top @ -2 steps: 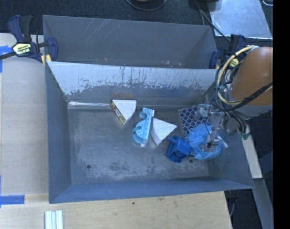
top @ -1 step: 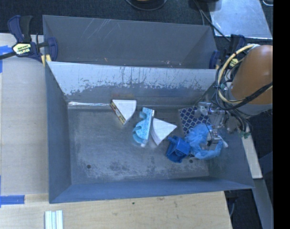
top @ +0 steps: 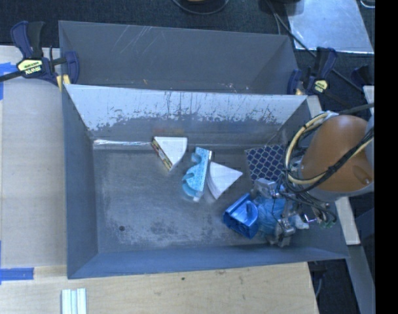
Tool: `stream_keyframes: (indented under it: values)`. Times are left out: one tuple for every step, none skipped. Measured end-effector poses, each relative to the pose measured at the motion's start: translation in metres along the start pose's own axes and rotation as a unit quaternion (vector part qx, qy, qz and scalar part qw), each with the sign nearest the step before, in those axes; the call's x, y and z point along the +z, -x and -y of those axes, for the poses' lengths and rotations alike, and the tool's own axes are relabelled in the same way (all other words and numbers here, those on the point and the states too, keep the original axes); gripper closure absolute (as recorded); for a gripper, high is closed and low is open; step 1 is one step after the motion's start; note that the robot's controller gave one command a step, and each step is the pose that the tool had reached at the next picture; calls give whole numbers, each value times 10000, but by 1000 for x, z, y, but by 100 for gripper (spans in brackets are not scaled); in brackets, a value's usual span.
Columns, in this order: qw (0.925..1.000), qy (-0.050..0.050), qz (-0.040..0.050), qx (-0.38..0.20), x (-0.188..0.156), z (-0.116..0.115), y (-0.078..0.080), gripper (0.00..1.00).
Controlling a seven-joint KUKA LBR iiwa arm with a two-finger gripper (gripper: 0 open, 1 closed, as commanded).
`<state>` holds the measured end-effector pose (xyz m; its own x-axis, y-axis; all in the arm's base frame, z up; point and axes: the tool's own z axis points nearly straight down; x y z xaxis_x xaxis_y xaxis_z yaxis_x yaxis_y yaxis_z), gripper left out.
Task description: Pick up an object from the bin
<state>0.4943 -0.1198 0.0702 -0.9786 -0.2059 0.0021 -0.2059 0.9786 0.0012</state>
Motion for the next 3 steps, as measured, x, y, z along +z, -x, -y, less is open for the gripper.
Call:
stream_keyframes:
  values:
    - [9994,-18,44,334,-54,-7,-10,0]
    - [9935,2,-2,1136,-30,-28,3,0]
    - [9960,-22,64,887,0,-26,-4,0]
